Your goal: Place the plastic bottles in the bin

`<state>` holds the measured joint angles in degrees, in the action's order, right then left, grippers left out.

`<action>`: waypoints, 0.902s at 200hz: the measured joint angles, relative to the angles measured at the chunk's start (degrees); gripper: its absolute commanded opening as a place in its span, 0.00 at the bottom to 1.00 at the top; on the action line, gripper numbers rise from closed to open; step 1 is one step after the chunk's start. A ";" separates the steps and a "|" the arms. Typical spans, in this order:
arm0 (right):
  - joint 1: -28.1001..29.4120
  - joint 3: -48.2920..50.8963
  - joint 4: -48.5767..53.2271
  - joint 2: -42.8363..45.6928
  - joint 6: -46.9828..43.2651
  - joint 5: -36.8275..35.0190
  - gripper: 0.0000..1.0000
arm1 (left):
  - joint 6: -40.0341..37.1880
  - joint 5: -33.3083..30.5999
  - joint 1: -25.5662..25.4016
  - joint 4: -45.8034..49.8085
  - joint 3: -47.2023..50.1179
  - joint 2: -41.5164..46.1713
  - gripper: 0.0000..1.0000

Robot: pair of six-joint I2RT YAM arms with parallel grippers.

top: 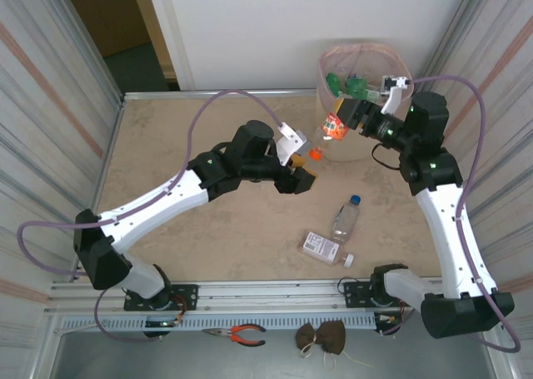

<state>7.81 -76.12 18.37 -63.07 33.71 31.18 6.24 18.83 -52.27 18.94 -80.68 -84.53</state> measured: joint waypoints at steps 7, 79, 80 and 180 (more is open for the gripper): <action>-0.13 -1.68 0.85 -0.63 -1.49 -0.74 0.58 | 0.00 -0.02 0.20 -0.20 0.28 0.46 0.61; -7.08 -20.24 5.46 -12.24 -15.89 -7.43 0.56 | 0.00 -0.94 0.96 -0.85 3.58 3.74 0.61; -7.15 -20.41 5.46 -12.41 -16.04 -7.52 0.56 | 0.00 -0.94 0.96 -0.85 3.61 3.76 0.61; -10.49 -43.39 10.69 -37.13 -35.36 -21.24 0.54 | 0.33 -0.92 2.08 -0.85 5.44 5.25 0.60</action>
<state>-2.68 -119.50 29.06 -100.20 -1.65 9.93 6.57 17.91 -50.19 18.09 -75.24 -79.29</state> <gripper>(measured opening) 0.620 0.599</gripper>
